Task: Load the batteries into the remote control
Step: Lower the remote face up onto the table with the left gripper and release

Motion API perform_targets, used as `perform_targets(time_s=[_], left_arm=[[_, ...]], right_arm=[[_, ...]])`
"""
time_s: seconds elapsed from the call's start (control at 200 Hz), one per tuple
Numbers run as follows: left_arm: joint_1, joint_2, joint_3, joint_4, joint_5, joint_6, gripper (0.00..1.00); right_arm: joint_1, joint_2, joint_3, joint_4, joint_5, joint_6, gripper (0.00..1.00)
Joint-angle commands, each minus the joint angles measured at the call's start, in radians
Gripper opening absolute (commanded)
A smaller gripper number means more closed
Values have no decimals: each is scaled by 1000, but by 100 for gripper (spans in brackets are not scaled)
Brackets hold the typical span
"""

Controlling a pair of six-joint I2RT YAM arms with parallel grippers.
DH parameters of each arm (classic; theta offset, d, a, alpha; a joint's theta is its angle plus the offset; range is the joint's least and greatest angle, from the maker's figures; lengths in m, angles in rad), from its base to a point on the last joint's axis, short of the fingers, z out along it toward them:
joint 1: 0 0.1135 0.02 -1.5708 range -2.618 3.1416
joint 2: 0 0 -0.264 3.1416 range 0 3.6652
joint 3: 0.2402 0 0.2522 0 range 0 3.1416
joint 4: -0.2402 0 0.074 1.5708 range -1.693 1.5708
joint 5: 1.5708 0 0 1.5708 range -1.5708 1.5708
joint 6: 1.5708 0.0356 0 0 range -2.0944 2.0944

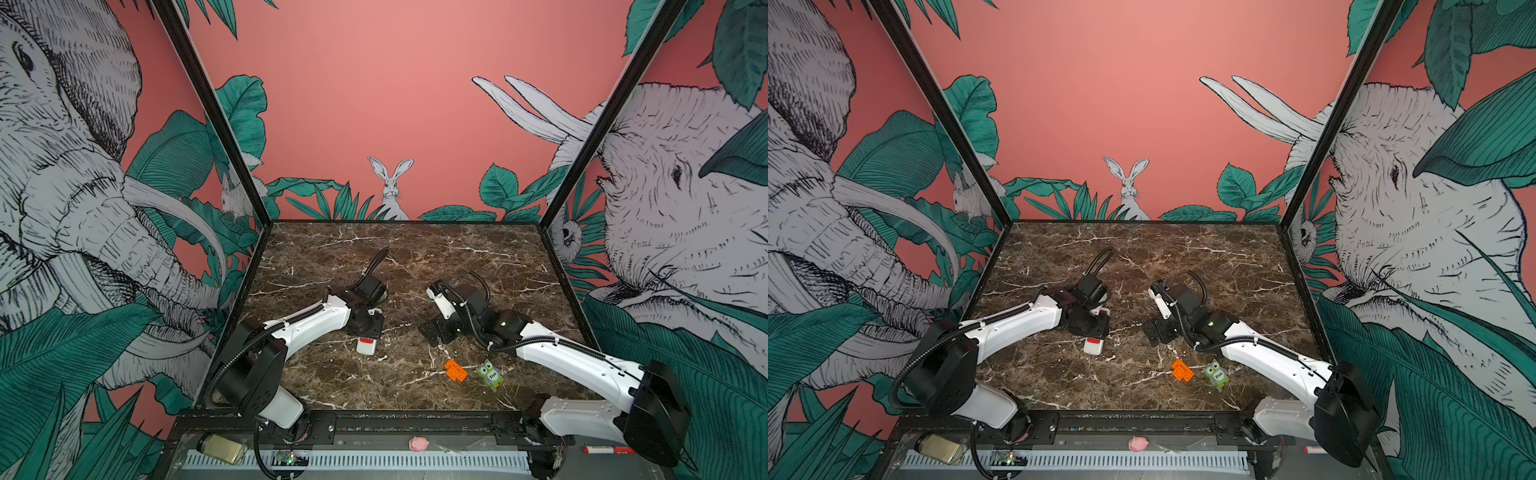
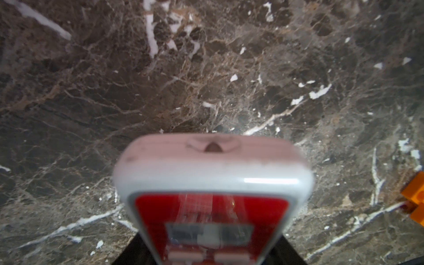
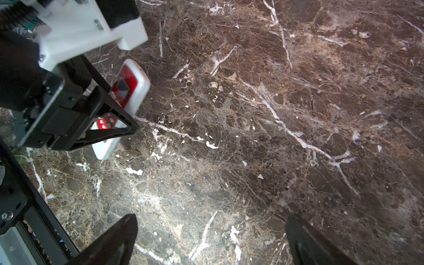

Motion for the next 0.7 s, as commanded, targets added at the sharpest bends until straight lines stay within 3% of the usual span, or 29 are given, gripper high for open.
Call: perform_targets(time_s=[0.0, 0.46, 0.695], left_arm=[[-8, 12, -20, 28, -21, -26, 27], [-18, 85, -50, 75, -55, -63, 33], [-20, 91, -75, 96, -61, -87, 41]], right_arm=[[-4, 0, 14, 32, 2, 5, 99], [-4, -12, -21, 57, 23, -18, 99], [-5, -46, -43, 79, 31, -32, 99]])
